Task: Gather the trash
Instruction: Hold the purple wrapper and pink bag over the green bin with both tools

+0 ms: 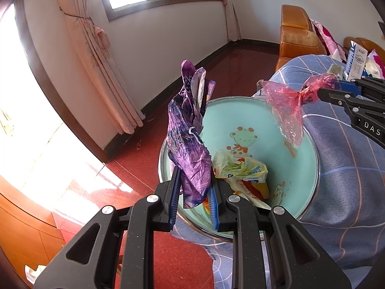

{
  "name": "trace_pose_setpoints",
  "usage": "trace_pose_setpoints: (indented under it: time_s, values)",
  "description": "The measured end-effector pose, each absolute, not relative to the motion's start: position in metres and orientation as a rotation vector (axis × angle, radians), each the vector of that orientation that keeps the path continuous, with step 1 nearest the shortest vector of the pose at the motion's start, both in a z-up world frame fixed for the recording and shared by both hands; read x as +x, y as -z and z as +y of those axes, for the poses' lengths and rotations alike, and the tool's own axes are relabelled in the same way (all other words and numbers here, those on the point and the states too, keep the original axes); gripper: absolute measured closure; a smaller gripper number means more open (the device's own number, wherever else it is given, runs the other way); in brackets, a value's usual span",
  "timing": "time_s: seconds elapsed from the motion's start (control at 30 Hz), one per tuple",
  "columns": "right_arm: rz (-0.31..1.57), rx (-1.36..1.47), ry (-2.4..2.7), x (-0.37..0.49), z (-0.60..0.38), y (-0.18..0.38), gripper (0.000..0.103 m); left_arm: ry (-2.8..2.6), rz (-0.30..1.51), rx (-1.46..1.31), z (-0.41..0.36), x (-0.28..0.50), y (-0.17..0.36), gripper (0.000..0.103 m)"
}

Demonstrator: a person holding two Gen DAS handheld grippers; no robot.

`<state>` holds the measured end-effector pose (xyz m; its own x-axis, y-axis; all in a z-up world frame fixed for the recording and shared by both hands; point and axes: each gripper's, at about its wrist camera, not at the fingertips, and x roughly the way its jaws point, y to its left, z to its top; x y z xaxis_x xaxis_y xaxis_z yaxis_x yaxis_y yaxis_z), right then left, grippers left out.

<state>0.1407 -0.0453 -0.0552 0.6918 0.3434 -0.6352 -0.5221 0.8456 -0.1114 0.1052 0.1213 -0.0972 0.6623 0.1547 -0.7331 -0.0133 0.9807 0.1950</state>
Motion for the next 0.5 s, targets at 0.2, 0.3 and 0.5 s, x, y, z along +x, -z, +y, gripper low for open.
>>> trace_pose_setpoints:
  time_s: [0.2,0.3,0.5]
  values:
    - [0.64,-0.302,-0.498,0.1412,-0.0433,0.0556,0.082,-0.105,0.841,0.193,0.1175,0.104,0.0984,0.082]
    - [0.639,-0.305,-0.498,0.142,-0.043,0.0558,0.082,-0.106,0.84,0.195,0.117,0.1043,0.0983,0.082]
    - [0.626,-0.324,-0.494,0.1409,-0.0389,0.055,0.082,-0.114,0.841,0.206,0.1169,0.104,0.0994,0.082]
